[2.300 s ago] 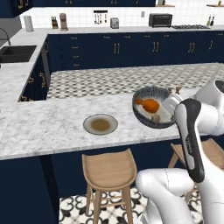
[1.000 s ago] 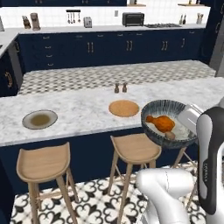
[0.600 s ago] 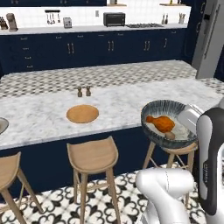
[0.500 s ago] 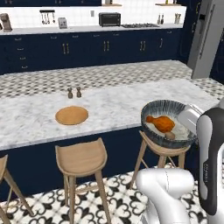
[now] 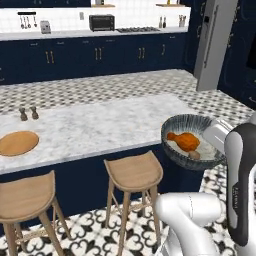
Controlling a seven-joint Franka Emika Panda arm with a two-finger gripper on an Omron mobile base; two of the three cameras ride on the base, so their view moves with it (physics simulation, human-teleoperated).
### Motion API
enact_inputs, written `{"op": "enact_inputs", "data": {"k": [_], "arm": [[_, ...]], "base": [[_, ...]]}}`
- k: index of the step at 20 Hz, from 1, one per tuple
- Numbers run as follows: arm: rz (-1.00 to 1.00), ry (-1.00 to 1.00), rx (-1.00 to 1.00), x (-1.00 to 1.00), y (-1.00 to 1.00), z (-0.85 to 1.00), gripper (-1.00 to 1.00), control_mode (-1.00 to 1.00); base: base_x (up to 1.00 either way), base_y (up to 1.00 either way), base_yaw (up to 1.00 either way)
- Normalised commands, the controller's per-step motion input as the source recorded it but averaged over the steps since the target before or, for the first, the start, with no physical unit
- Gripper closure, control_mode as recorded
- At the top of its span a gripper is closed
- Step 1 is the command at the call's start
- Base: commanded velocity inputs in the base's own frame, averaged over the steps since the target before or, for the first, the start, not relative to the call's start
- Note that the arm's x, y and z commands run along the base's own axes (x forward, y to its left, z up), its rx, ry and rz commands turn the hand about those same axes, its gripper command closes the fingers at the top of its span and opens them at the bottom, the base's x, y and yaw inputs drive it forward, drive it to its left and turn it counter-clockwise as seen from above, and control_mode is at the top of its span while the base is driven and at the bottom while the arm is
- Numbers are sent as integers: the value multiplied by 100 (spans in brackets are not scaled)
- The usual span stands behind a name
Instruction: Pick the chicken drumstick and sweet potato from their plates and place them in the bowl. Then put the bowl in the fridge.
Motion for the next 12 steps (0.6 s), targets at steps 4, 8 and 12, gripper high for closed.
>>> {"op": "enact_inputs", "data": {"k": [4,8,12], "arm": [[0,0,0,0,0,0,100,100],[0,0,0,0,0,0,100,100],[0,0,0,0,0,0,100,100]], "base": [[0,-100,0],[0,-100,7],[5,-100,25]]}}
